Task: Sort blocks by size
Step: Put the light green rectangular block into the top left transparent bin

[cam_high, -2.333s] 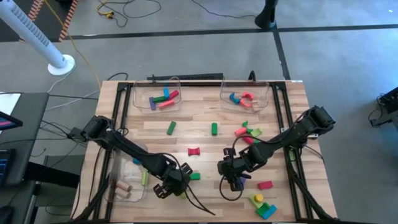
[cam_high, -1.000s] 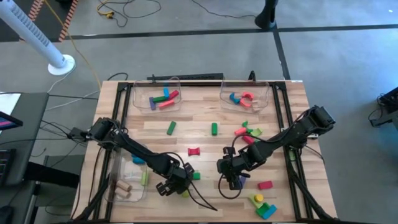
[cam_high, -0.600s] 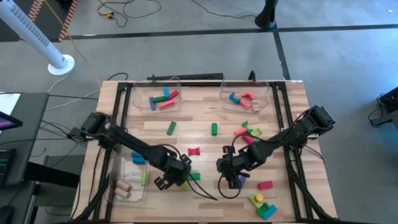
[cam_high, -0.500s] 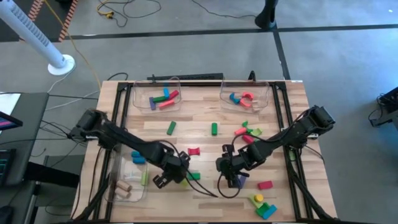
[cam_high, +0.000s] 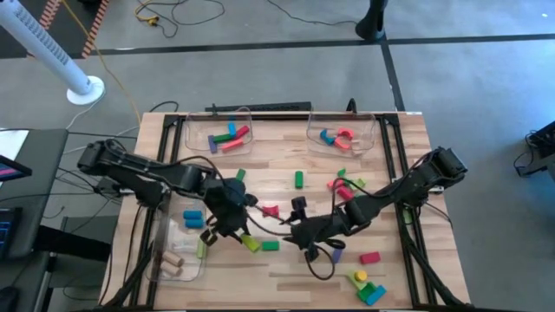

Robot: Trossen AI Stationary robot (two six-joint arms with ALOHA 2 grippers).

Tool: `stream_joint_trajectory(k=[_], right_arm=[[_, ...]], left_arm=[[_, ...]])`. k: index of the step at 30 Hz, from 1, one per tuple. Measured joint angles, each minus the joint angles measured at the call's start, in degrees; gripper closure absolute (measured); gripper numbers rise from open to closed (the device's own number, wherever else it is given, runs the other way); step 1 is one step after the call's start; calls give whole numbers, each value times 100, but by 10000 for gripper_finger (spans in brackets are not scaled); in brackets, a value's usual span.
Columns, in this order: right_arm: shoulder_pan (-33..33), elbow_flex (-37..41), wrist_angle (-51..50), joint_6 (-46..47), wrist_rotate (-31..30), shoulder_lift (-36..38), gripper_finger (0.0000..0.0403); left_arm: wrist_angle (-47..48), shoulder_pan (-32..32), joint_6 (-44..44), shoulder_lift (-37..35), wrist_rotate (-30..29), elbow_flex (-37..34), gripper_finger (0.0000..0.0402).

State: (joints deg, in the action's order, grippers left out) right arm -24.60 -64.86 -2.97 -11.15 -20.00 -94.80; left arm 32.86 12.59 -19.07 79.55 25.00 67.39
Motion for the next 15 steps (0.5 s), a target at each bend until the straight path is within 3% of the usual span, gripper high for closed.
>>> stream_joint_trajectory(k=[6,15], right_arm=[[0,-2,1205,-1190,-19,0,163],[-10,-2,1863,-1762,30,-13,163]], left_arm=[[-243,-142,-91,85,492,-213,307],[-787,-440,-101,81,1186,-378,307]])
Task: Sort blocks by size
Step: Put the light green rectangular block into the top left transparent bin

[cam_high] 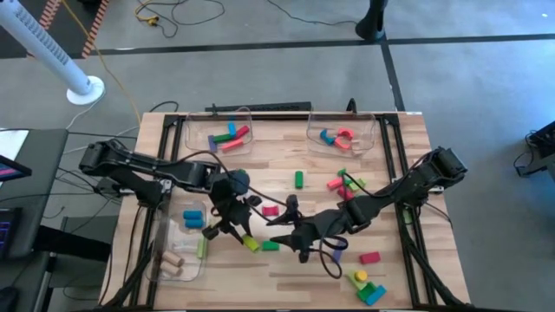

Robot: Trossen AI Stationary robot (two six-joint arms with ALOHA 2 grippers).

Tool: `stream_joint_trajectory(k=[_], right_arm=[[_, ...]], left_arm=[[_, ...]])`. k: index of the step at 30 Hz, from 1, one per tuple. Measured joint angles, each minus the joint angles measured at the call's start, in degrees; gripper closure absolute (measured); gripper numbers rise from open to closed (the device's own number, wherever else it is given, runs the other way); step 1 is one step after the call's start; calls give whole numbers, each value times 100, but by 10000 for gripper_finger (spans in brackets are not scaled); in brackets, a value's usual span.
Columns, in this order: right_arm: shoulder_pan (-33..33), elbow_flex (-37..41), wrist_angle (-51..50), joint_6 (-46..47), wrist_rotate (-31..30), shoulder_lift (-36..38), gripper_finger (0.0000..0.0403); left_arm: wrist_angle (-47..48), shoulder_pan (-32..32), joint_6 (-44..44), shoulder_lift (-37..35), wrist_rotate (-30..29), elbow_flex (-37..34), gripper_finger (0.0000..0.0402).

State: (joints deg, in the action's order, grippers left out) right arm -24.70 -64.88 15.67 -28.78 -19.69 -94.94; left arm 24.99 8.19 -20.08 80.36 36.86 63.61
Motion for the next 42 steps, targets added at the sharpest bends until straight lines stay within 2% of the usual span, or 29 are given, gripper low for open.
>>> stream_joint_trajectory(k=[5,25,31,42], right_arm=[[-1,0,238,-28,358,0,163],[10,0,649,-212,633,-4,166],[10,0,685,-216,720,-4,196],[87,0,580,-176,726,-4,255]], left_arm=[[-217,-156,14,0,162,-2,307],[-1036,-451,356,247,385,0,307],[-1150,-492,490,358,644,-4,307],[-1244,-492,512,350,654,-2,307]])
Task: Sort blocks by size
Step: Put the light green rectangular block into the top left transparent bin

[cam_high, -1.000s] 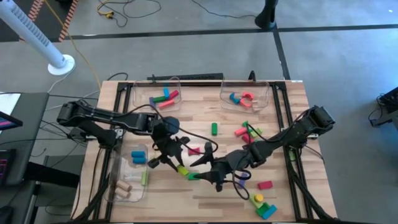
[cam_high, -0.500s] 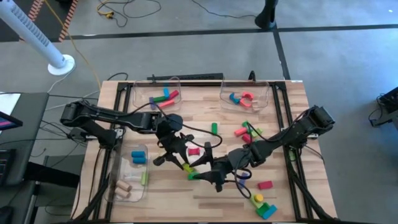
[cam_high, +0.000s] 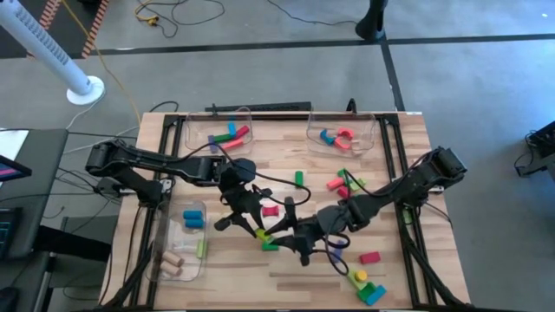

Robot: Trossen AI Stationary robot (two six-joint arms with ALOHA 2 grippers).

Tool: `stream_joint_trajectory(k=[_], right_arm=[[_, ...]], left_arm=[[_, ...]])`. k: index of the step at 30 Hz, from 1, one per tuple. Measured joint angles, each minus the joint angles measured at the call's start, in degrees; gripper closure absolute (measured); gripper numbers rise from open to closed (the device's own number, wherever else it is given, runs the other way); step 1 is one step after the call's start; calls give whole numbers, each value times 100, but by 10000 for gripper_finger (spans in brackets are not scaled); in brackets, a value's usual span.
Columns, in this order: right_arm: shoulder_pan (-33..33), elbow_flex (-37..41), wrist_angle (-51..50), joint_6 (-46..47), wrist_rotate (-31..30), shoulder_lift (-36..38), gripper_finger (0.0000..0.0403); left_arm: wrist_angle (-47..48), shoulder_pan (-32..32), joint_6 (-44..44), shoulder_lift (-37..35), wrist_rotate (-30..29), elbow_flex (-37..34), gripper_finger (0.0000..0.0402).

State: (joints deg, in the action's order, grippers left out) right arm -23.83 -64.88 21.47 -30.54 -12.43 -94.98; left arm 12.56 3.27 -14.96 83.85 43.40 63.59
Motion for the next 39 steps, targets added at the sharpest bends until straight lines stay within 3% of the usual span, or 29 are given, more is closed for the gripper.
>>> stream_joint_trajectory(k=[14,20,30,35,39], right_arm=[[0,0,58,55,44,0,264],[0,0,62,69,49,0,301],[-13,0,-20,427,40,0,316],[-13,0,-16,689,-266,0,316],[-13,0,3,893,-682,0,316]], left_arm=[[-54,0,29,0,-4,0,307],[-46,1,93,0,-12,0,305],[34,0,159,-34,-184,2,253],[443,2,-75,-363,-718,37,248],[800,33,-215,-784,-1642,42,247]])
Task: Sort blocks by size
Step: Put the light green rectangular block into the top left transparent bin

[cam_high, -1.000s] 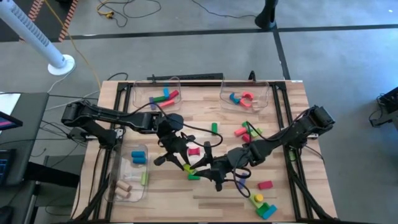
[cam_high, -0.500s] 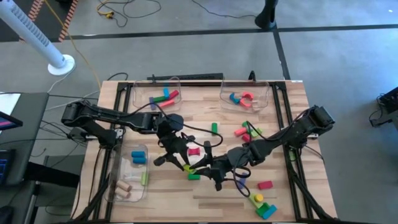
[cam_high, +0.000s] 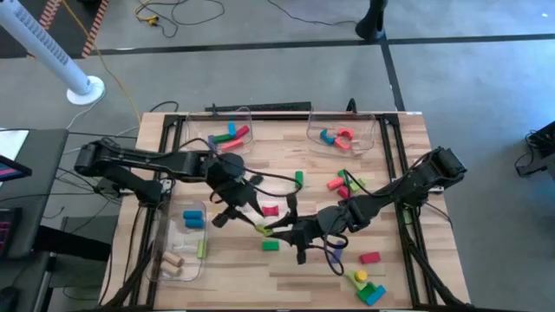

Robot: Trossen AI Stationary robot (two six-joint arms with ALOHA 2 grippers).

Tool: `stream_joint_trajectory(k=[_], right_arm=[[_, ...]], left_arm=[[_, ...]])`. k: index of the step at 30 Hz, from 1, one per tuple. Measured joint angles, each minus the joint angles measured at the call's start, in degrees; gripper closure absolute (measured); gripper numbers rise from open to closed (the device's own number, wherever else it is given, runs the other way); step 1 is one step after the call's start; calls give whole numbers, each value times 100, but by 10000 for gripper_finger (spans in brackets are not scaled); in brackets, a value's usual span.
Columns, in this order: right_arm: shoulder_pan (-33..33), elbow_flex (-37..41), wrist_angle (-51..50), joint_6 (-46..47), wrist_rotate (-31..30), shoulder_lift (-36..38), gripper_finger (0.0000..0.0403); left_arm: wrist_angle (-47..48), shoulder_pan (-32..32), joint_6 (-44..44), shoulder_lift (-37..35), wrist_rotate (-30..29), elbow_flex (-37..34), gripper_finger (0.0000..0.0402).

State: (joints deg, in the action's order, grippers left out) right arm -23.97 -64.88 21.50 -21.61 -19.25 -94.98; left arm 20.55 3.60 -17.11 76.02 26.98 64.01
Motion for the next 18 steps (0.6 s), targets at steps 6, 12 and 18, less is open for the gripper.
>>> stream_joint_trajectory(k=[6,12,18], right_arm=[[63,0,23,222,-666,0,316],[213,0,291,229,-850,0,316],[280,0,352,225,-850,0,315]], left_arm=[[383,505,-199,-487,-2070,0,247],[538,922,-175,-426,-3171,0,247],[489,989,-57,-377,-3325,-2,246]])
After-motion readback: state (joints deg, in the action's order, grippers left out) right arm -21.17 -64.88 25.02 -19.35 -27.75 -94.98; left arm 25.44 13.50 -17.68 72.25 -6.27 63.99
